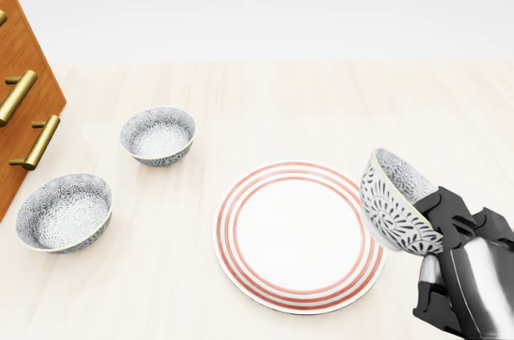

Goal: Put the bowl at the front on the plate.

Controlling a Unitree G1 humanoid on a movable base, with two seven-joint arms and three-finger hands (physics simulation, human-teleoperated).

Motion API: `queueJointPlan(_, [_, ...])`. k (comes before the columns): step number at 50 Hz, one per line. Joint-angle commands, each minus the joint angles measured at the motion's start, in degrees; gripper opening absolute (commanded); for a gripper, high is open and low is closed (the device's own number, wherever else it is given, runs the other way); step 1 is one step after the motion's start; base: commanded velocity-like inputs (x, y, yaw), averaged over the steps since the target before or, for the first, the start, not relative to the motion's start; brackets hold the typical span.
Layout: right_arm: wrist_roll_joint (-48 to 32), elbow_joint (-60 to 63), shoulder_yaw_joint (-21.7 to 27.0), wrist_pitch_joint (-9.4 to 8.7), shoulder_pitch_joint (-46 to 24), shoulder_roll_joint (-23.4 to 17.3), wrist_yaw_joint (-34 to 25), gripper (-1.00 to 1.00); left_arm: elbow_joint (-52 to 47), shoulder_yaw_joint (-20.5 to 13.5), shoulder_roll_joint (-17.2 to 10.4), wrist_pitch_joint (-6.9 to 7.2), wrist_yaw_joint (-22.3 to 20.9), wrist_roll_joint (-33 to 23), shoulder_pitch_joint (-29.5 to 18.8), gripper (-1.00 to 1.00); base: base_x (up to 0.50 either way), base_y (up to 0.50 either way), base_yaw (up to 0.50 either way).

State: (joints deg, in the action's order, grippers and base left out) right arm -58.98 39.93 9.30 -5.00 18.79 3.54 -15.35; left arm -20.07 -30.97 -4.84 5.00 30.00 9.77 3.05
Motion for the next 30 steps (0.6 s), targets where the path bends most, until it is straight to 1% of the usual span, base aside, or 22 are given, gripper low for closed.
queueJointPlan(1, [-3.32,-5.12,-7.28,0.00,-9.59,-3.09,-0.50,-1.00,0.26,0.07,-0.01,0.00,0.00,0.01,-0.16,1.00,0.00,0.00,0.00])
queueJointPlan(5, [-3.79,-7.61,-9.01,0.00,-13.65,-4.22,-0.78,-1.00,0.21,0.08,-0.05,0.00,0.00,0.16,-0.12,1.00,0.00,0.00,0.00])
queueJointPlan(12, [-5.36,-13.46,-10.63,0.00,-18.56,-5.39,1.53,-1.00,-0.92,-0.31,0.01,0.00,0.00,0.54,0.06,1.00,0.00,0.00,0.00])
queueJointPlan(13, [-8.44,-14.05,-11.50,0.00,-19.55,-6.19,2.21,-1.00,-0.91,-0.34,0.05,0.00,0.00,0.54,0.11,1.00,0.00,0.00,0.00])
queueJointPlan(19, [-13.66,-17.94,-12.54,0.00,-22.70,-5.85,3.16,-1.00,-0.73,-0.33,0.07,0.00,0.00,0.50,0.12,1.00,0.00,0.00,0.00])
queueJointPlan(26, [-23.66,-20.13,-14.25,0.00,-25.11,-5.59,1.41,-1.00,-0.12,-0.23,0.09,0.00,0.00,0.48,-0.05,1.00,0.00,0.00,0.00])
queueJointPlan(30, [-26.15,-22.12,-14.30,0.00,-25.34,-5.09,1.63,-1.00,-0.40,-0.28,0.07,0.00,0.00,0.59,0.02,1.00,0.00,0.00,0.00])
